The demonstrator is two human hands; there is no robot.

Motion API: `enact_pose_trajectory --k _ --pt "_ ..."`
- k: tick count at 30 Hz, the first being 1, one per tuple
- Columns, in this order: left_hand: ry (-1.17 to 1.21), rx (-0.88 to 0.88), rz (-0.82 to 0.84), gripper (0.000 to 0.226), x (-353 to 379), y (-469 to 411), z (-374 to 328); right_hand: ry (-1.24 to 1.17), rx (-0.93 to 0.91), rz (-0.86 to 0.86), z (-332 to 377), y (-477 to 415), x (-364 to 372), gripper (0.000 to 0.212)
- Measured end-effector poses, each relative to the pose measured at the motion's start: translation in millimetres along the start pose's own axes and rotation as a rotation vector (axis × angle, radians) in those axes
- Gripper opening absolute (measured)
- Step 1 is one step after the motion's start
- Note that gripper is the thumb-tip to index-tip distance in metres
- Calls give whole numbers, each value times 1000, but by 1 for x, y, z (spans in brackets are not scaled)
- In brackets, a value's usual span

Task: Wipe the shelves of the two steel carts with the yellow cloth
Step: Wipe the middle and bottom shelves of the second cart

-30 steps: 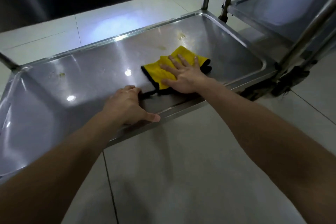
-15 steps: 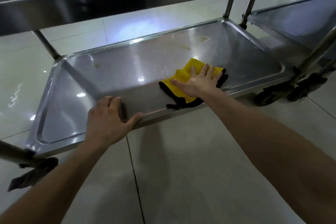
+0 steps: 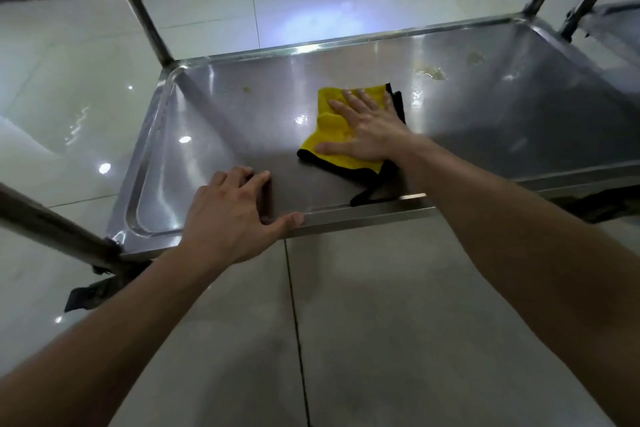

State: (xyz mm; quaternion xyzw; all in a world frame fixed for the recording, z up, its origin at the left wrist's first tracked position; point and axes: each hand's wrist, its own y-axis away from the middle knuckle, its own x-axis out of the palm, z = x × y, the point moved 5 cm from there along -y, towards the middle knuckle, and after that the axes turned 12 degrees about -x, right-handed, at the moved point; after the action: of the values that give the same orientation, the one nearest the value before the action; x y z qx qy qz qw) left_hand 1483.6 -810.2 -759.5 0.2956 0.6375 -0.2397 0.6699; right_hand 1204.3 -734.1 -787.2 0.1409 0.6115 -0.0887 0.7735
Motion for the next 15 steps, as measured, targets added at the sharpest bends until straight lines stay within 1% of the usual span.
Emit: enact_pose_trajectory --k 4,6,7,9,10,12,15 --pt "-2 2 -18 119 1 1 2 -13 -233 -19 54 14 14 119" --pt "7 -3 -6 122 1 2 2 -10 -330 -37 72 37 23 111" --pt "14 -1 12 125 -1 3 2 -8 -363 -26 79 48 26 106" --pt "50 23 75 129 -7 6 6 2 -375 57 87 62 23 100" --pt "81 49 120 127 -11 8 10 15 -359 115 90 67 18 101" --pt "118 121 186 115 -18 18 20 49 -305 192 96 72 7 109" --pt "155 226 140 90 -32 43 40 50 -240 215 107 76 -3 127"
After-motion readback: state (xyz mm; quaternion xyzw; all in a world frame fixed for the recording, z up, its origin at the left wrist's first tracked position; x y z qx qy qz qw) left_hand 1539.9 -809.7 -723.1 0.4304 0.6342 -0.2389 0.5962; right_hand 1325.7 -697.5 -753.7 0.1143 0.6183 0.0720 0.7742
